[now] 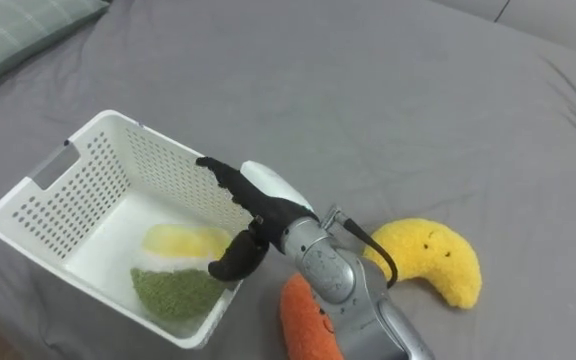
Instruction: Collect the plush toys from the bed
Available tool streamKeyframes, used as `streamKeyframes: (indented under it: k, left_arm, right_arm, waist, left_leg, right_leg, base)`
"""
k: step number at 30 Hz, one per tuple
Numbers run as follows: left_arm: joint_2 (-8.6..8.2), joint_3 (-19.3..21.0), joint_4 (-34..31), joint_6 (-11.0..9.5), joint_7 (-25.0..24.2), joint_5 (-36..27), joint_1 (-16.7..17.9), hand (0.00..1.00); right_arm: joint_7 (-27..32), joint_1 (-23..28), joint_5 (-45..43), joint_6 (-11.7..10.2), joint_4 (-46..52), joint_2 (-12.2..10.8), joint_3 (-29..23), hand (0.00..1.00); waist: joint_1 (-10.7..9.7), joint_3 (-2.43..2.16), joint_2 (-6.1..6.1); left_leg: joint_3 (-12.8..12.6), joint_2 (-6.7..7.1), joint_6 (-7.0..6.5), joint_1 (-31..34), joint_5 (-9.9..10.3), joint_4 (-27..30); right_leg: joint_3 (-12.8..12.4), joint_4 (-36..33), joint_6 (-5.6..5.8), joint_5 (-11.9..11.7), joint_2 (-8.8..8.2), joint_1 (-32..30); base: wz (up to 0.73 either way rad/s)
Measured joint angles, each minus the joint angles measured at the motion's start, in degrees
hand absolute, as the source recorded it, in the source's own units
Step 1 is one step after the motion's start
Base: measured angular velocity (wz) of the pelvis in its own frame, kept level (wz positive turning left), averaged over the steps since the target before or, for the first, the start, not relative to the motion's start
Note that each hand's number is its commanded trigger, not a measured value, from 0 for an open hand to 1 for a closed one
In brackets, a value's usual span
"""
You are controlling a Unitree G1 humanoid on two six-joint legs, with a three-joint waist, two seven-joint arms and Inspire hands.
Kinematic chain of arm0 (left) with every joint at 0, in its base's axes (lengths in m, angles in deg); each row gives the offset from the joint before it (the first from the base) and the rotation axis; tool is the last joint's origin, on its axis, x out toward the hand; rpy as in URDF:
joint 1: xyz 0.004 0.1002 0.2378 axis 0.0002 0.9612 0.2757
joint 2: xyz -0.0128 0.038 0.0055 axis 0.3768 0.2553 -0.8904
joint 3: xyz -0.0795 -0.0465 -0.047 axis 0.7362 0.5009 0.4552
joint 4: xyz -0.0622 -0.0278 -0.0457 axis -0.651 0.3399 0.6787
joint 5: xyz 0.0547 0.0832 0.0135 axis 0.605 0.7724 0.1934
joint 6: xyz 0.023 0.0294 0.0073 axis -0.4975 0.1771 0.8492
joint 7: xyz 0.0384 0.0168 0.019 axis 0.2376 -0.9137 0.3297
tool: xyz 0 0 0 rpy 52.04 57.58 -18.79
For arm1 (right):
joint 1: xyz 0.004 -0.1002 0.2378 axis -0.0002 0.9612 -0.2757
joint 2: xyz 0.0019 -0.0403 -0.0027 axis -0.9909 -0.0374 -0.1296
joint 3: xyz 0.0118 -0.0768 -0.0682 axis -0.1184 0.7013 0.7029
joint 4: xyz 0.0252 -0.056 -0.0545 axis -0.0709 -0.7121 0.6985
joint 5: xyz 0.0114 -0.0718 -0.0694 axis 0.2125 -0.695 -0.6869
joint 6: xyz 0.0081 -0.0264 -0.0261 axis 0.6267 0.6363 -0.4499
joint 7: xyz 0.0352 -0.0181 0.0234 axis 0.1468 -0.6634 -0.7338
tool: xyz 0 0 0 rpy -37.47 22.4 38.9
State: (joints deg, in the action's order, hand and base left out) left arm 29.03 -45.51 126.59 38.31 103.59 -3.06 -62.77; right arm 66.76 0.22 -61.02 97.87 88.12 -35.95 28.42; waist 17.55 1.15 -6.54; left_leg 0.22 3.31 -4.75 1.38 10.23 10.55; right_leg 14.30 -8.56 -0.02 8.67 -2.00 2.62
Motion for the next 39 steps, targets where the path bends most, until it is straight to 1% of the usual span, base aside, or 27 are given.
streamKeyframes:
  k: [4,14,18,20,22,23,24,26,29,31,32,34,35,36,39]
  left_arm:
    - [0.01,0.0,0.0,0.3,0.0,0.0,0.0,0.0]
    - [0.0,0.1,0.1,0.4,0.3,0.0,0.2,0.0]
    - [-0.3,0.2,0.1,0.3,0.5,-0.1,0.4,0.0]
    - [-0.4,0.2,0.1,0.3,1.2,-0.1,0.6,0.0]
    - [-0.49,0.2,0.1,0.3,1.6,-0.1,1.0,0.0]
    - [-0.49,0.2,0.1,0.3,1.7,0.0,1.0,0.0]
    - [-0.53,0.3,0.0,0.2,1.7,0.0,1.0,0.0]
    - [-0.54,0.7,0.0,0.0,1.7,-0.1,1.0,0.0]
    - [-0.65,1.4,-0.1,-0.2,1.7,-0.3,1.1,0.0]
    - [-0.63,1.4,-0.2,-0.8,1.9,-1.3,1.1,0.0]
    - [-0.62,1.4,-0.2,-1.4,2.1,-2.1,1.2,0.0]
    - [-0.62,1.4,-0.4,-2.1,2.5,-2.4,1.2,0.0]
    - [-0.62,1.4,-0.6,-2.5,2.8,-2.4,1.2,0.0]
    - [-0.63,1.4,-0.7,-2.8,3.1,-2.4,1.2,0.0]
    - [-0.62,1.5,-0.7,-3.4,3.1,-2.4,1.6,0.0]
  right_arm:
    - [0.1,0.0,0.1,0.0,0.0,0.0,0.0,0.0]
    - [0.3,0.4,0.1,0.0,-0.7,0.2,0.0,0.0]
    - [0.9,1.0,1.7,-0.1,-1.1,0.2,-0.6,0.0]
    - [2.1,1.3,2.7,-0.3,-1.3,0.4,-0.7,0.0]
    - [3.0,1.3,3.1,-0.3,-1.3,0.5,-0.9,0.0]
    - [3.4,1.4,3.1,-0.3,-1.3,0.4,-1.6,0.0]
    - [3.9,1.7,3.0,-0.3,-1.3,0.4,-2.8,0.0]
    - [4.9,1.9,3.2,-0.4,-1.3,0.3,-4.7,0.0]
    - [7.1,2.4,3.6,-1.1,-1.3,0.4,-6.9,0.0]
    - [8.6,2.9,3.7,-1.5,-1.3,0.4,-7.5,0.0]
    - [9.3,2.9,4.1,-1.6,-1.2,0.4,-7.8,0.0]
    - [10.1,3.1,5.3,-2.0,-1.1,0.5,-8.8,0.0]
    - [10.9,3.1,6.1,-2.4,-1.1,0.5,-9.6,0.0]
    - [11.6,3.1,6.5,-3.0,-1.0,0.5,-10.6,0.0]
    - [12.8,3.1,8.1,-4.0,-0.9,0.6,-12.9,0.0]
  waist:
    - [-0.1,-0.14,0.11]
    - [-0.1,-0.13,0.22]
    - [-0.3,-0.18,0.58]
    - [-0.9,-0.18,0.83]
    - [-1.6,-0.3,1.15]
    - [-1.9,-0.35,1.34]
    - [-2.1,-0.5,1.52]
    - [-2.9,-0.77,1.5]
    - [-3.6,-0.76,1.61]
    - [-4.5,-0.79,1.56]
    - [-4.9,-0.8,1.54]
    - [-5.1,-0.83,1.5]
    - [-5.1,-0.81,1.58]
    - [-5.6,-0.9,1.47]
    - [-6.6,-0.95,1.5]
  left_leg:
    - [0.0,0.01,0.01,-0.1,0.0,0.3]
    - [0.0,0.03,0.0,-0.1,0.0,0.2]
    - [-0.1,0.05,-0.03,-0.6,-0.1,0.4]
    - [0.0,0.07,-0.05,-0.6,-0.1,0.2]
    - [0.0,0.09,-0.05,-0.3,-0.1,0.1]
    - [0.0,0.09,-0.05,-0.2,-0.1,0.0]
    - [0.0,0.09,-0.05,-0.2,-0.1,0.0]
    - [-0.1,0.08,-0.09,-0.3,-0.1,0.0]
    - [-1.2,-0.03,-0.16,-1.0,-0.3,-0.1]
    - [-1.4,-0.04,-0.17,-0.9,-0.3,-0.4]
    - [-1.7,-0.09,-0.18,-1.1,-0.3,-0.6]
    - [-2.2,-0.2,-0.18,-1.5,-0.3,-0.9]
    - [-2.6,-0.26,-0.18,-1.7,-0.3,-0.9]
    - [-2.7,-0.27,-0.18,-2.0,-0.3,-0.9]
    - [-2.8,-0.27,-0.18,-2.2,-0.3,-0.8]
  right_leg:
    - [0.0,0.0,0.0,0.0,-0.04,0.0]
    - [0.0,0.0,0.0,0.0,-0.04,0.3]
    - [0.0,-0.1,0.0,0.0,-0.1,0.4]
    - [0.0,-0.1,0.01,0.0,-0.12,0.5]
    - [0.0,-0.1,0.01,0.0,-0.13,0.4]
    - [0.0,-0.1,0.01,0.0,-0.13,0.3]
    - [0.0,-0.1,0.01,0.0,-0.13,0.3]
    - [0.2,-0.1,0.02,0.0,-0.2,0.4]
    - [-0.1,-0.1,0.06,0.0,-0.43,0.4]
    - [-0.2,-0.2,0.08,0.0,-0.44,0.5]
    - [-0.7,-0.2,0.09,0.0,-0.43,0.5]
    - [-1.5,-0.3,0.12,-0.1,-0.43,0.4]
    - [-1.8,-0.3,0.13,-0.1,-0.41,0.5]
    - [-1.8,-0.3,0.13,-0.1,-0.4,0.5]
    - [-2.1,-0.3,0.13,-0.1,-0.27,0.6]
  base:
    - [0.0]
    - [0.0]
    - [0.0]
    - [0.0]
    - [0.0]
    - [0.0]
    - [0.0]
    - [0.0]
    - [-0.11]
    - [-0.08]
    - [-0.15]
    - [-0.18]
    - [-0.11]
    - [-0.08]
    - [-0.01]
